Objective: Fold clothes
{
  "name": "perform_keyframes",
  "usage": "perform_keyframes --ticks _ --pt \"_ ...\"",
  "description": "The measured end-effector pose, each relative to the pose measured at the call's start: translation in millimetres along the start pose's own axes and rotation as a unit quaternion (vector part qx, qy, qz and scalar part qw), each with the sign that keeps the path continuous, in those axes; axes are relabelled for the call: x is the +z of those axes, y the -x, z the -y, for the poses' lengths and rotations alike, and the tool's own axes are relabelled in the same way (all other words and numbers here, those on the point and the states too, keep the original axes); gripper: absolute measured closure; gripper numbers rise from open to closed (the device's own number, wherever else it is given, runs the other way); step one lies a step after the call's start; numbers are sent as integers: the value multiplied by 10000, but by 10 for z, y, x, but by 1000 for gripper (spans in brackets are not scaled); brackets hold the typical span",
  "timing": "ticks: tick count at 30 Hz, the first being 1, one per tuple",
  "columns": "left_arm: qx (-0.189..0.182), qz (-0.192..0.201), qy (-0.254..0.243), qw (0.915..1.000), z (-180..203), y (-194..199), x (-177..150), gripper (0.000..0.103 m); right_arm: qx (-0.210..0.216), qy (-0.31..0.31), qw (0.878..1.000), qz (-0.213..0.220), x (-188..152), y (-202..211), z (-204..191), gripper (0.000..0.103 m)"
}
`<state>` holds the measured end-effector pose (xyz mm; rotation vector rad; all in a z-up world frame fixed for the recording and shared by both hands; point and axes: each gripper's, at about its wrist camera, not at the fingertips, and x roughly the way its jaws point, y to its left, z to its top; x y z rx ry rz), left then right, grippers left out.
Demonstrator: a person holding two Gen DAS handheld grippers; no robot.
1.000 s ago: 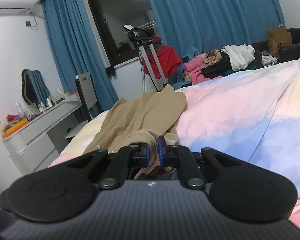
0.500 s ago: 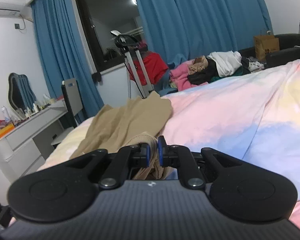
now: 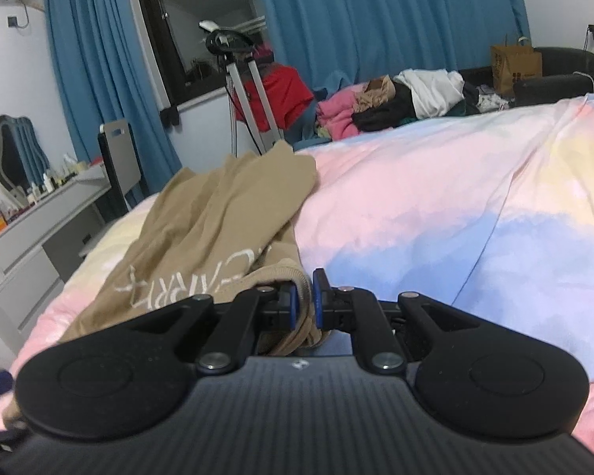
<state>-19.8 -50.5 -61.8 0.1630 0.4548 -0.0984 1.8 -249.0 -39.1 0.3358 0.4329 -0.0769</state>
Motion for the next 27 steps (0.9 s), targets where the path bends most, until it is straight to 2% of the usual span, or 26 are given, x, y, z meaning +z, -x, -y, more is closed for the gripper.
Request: perform_keyframes --ticks 2,4,8,11,16,20,23,27 --pt "-162 173 -78 9997 8 98 1 25 25 -66 9999 -100 -8 -30 23 92" --pt "-267 332 -363 9984 72 162 -28 25 115 -192 9996 -159 0 -35 51 92" --pt "-614 363 -778 9944 247 145 -126 25 356 -414 9983 -189 37 -12 91 92" --pt "-696 439 -1259 9886 457 77 -239 23 508 -432 9976 -166 65 24 84 92" --pt "-118 814 -1708 9819 735 -185 -413 21 674 -652 9955 -136 118 88 132 92" --pt "248 1071 -1009 9888 672 -383 -307 17 755 -756 9942 -129 116 86 154 92" --pt "254 880 -1129 9894 717 -516 -307 17 854 -692 9939 -65 113 93 106 92" --pt "723 307 -1102 9908 708 -603 -385 18 802 -577 9948 246 124 161 51 92"
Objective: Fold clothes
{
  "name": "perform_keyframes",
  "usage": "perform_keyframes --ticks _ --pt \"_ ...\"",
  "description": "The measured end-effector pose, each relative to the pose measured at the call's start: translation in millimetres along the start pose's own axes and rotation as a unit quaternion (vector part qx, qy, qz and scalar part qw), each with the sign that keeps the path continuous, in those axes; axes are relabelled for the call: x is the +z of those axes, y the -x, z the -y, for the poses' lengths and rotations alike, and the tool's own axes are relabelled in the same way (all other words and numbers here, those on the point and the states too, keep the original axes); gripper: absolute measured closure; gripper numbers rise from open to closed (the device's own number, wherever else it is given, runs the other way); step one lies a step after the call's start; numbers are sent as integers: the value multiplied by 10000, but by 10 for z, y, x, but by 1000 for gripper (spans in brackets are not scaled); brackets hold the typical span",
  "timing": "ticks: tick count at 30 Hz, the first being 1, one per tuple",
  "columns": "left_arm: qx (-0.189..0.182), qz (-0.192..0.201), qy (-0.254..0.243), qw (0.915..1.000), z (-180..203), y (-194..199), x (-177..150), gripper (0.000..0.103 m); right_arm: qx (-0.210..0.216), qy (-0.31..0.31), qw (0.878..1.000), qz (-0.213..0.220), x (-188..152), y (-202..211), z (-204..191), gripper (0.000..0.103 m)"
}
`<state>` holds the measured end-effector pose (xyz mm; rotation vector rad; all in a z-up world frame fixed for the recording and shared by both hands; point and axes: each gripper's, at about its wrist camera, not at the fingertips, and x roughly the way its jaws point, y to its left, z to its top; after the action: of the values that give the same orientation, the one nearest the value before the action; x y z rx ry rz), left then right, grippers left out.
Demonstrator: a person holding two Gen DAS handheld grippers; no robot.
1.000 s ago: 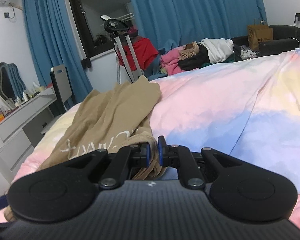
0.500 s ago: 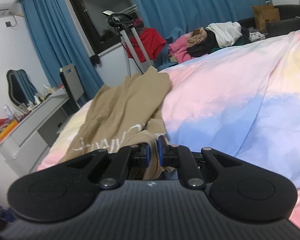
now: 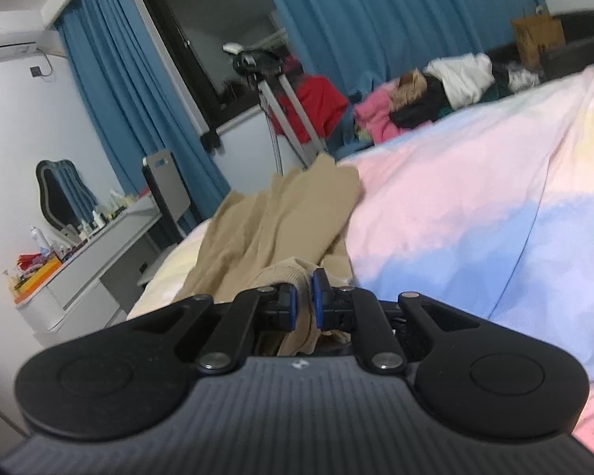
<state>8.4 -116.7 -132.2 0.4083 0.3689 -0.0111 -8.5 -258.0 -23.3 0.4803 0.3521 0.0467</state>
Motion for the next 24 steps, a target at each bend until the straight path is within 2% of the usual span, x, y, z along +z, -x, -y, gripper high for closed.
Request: perform_keyframes --ticks 3,6,9,12,14,16,19,24 --pt "348 -359 300 9983 -140 0 -22 18 -115 -8 9995 282 16 62 -1 92" --pt "464 -292 713 9959 -426 148 54 18 -268 -88 9984 485 31 92 35 92" --pt "480 289 1061 9928 -672 456 149 19 -448 -106 9979 462 42 55 88 92" --pt "353 946 1434 9845 -891 774 238 19 -524 -132 9983 240 37 -16 142 92" --pt "251 1069 1565 9816 -956 874 274 19 -500 -148 9986 -1 21 -81 166 92" --pt "205 974 1585 9823 -962 862 284 19 -523 -47 9985 -171 -17 -116 143 92" --pt "170 512 1396 9887 -923 682 270 22 -529 39 9982 -273 -48 -143 114 92" --pt "129 45 1140 9934 -805 433 182 22 -566 -5 9978 -333 -64 -138 147 91"
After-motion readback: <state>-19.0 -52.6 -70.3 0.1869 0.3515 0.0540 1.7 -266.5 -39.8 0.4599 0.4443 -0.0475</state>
